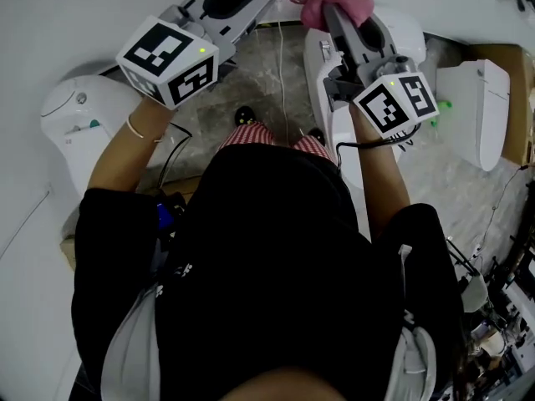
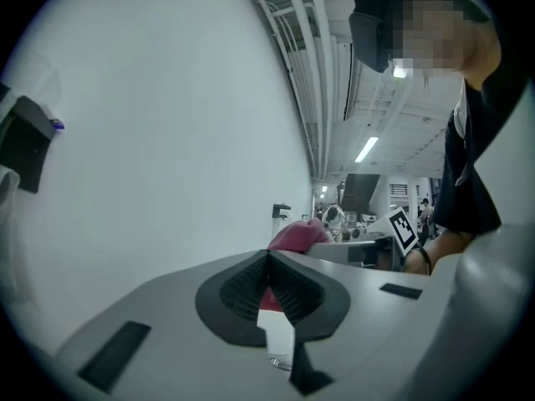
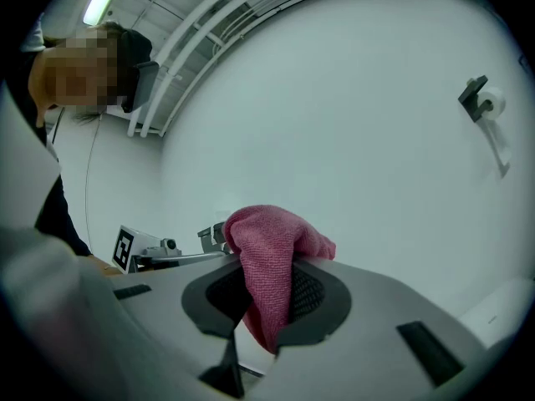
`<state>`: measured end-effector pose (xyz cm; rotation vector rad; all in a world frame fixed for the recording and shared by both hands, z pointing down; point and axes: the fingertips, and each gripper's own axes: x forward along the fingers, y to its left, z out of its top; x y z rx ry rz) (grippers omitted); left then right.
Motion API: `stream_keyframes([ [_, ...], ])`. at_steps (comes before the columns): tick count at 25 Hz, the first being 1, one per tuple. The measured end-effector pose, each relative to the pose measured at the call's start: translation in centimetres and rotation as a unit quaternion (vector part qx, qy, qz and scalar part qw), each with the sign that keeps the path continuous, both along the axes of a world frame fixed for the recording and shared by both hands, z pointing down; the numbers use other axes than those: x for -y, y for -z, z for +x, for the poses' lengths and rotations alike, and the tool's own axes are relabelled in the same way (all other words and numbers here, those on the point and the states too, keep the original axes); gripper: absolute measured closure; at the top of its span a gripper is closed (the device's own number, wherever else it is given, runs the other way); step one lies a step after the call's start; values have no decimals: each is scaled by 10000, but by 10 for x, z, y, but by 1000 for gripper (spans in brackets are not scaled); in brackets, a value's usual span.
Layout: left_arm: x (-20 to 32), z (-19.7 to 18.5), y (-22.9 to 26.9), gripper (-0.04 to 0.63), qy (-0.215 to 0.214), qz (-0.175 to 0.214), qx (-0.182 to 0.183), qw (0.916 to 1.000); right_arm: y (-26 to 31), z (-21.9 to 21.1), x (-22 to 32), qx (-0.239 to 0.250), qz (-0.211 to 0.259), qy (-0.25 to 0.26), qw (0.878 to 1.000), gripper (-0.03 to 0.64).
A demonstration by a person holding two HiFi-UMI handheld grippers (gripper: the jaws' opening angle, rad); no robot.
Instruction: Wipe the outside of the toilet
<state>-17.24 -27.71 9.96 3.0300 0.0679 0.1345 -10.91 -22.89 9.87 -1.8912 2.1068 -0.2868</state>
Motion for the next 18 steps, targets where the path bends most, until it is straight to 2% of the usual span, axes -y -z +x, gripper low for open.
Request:
stream_keyframes([
  [4, -13, 28, 6, 585, 199, 111, -32, 9997, 4, 28, -23, -75, -13, -61, 10000, 538],
  [15, -67, 88, 22, 586, 94, 230, 13, 9997, 21, 87, -80, -80, 172, -366, 9991, 538],
  [18, -86, 100, 27, 586, 89, 162, -68, 9998, 27, 97, -100, -161, 243, -443, 9986, 538],
])
